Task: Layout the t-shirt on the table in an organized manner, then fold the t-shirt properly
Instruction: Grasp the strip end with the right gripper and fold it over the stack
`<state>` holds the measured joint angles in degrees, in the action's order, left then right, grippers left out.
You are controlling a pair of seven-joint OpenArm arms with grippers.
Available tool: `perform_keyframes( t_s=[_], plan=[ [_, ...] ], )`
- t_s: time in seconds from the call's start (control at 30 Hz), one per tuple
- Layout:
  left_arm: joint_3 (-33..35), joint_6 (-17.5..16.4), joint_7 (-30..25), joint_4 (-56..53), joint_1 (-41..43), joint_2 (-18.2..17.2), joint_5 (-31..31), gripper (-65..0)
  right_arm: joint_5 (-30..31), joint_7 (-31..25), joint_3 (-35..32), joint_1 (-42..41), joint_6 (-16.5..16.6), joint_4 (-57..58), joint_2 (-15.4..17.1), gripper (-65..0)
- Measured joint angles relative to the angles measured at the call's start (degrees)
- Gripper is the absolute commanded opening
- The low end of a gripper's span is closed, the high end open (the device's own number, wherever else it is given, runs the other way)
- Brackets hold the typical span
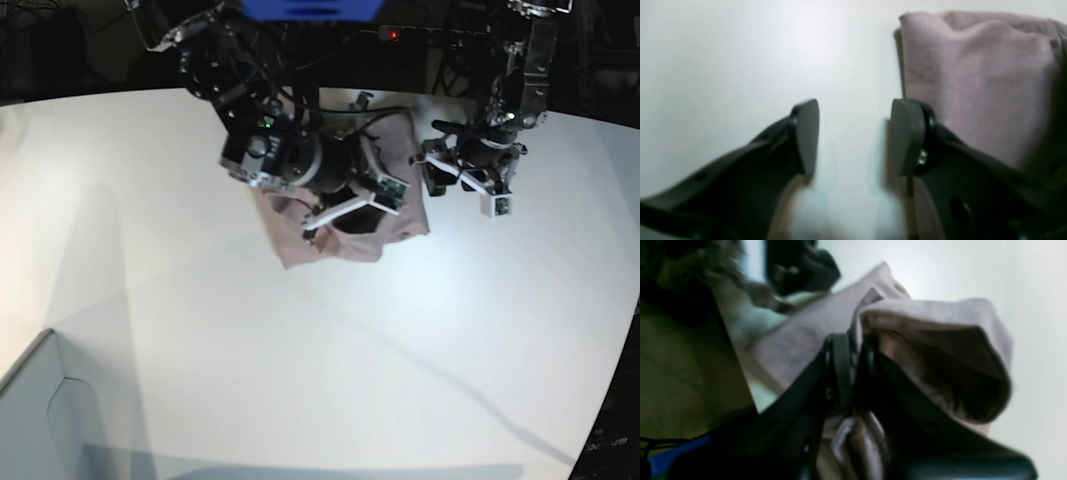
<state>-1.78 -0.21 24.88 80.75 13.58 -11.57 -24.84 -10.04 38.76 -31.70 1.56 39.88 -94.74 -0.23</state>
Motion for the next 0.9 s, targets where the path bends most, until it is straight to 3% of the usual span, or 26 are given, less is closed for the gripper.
perform_keyframes(
  t_s=[0.23, 0.47, 0.6, 0.77, 0.9],
  plan=[
    [-0.2, 0.0, 0.0, 0.3, 0.4, 0.0, 0.0, -31.6, 0.5, -0.3, -2.6, -3.5, 0.0, 4.7, -3.4, -65.0],
    [-0.4, -0.2, -0.9, 0.4, 1.9, -2.0, 0.0, -31.6, 0.4, -0.3, -2.5, -7.1, 0.0, 9.6, -3.4, -65.0],
    [-0.7, -0.2, -0.8, 0.6, 1.9, -2.1, 0.0, -31.3, 0.4, -0.1, -2.5, -7.3, 0.0, 10.2, -3.4, -53.2],
    [-5.7, 0.1, 0.3, 1.9, 3.9, -1.7, 0.1, -31.3, 0.4, -0.2, -2.4, -7.0, 0.0, 9.9, -3.4, -36.1],
    [-8.3, 0.1, 0.7, 5.0, 5.9, -1.7, 0.2, -31.3, 0.2, 0.1, -2.1, -5.7, 0.0, 4.0, -3.1, -31.7]
  ],
)
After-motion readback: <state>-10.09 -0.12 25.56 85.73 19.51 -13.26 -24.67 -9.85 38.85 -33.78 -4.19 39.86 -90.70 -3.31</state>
